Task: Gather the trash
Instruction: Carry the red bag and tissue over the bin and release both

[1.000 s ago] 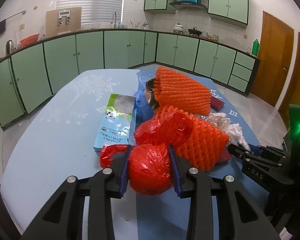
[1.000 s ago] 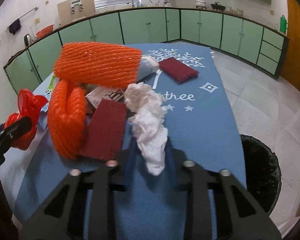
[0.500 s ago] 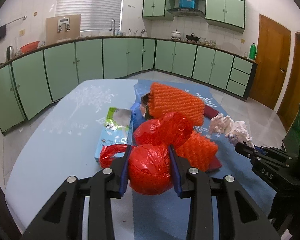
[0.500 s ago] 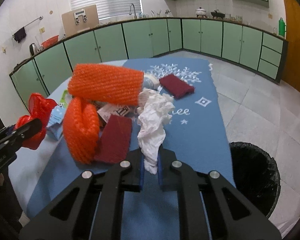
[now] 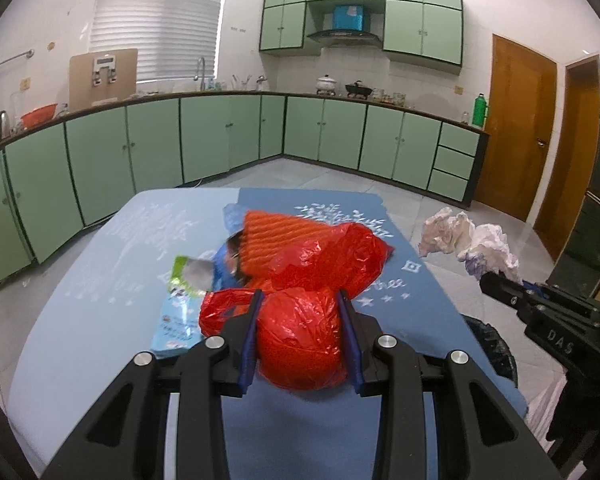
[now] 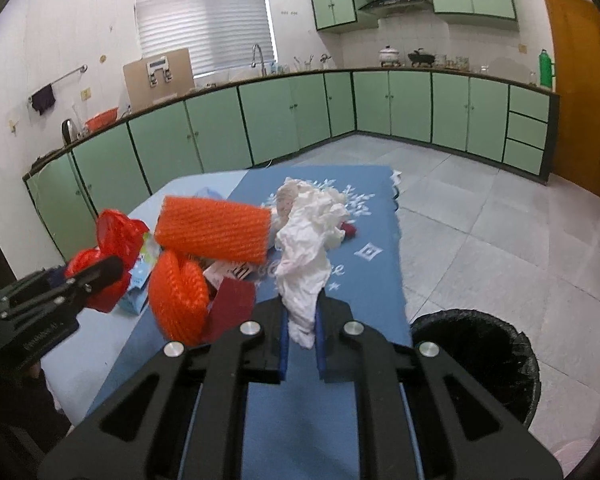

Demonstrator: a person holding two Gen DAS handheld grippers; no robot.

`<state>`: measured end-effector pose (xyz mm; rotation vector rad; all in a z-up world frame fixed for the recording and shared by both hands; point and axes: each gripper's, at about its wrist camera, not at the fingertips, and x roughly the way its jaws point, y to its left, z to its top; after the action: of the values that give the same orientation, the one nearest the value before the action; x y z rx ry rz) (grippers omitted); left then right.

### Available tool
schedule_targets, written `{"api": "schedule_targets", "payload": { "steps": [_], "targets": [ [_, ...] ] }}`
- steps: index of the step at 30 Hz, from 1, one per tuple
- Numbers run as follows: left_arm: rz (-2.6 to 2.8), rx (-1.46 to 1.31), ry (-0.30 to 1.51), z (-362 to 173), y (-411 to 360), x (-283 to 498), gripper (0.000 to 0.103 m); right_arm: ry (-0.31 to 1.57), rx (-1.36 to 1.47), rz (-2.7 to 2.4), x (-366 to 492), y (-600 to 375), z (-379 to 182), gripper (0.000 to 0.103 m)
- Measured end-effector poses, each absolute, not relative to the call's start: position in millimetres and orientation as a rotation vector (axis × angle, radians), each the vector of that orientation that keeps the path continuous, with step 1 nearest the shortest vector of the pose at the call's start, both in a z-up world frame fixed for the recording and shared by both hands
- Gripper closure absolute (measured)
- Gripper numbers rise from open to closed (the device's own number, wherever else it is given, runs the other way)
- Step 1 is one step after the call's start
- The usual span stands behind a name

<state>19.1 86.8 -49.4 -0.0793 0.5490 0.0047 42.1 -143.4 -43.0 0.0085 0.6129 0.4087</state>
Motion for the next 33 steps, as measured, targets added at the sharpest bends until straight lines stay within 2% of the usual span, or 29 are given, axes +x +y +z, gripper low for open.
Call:
{"api": "schedule_targets", "payload": {
  "steps": [11, 33],
  "targets": [
    [-0.126, -0.055, 0.521, -31, 43, 39, 0.068, 0.548, 0.037, 0.305, 37, -196, -15, 0.094],
    [-0.37, -0.009, 0.551, -34, -75, 88, 0.068, 0.563, 0.067, 0.084, 34, -304, -31, 0.094]
  ]
}}
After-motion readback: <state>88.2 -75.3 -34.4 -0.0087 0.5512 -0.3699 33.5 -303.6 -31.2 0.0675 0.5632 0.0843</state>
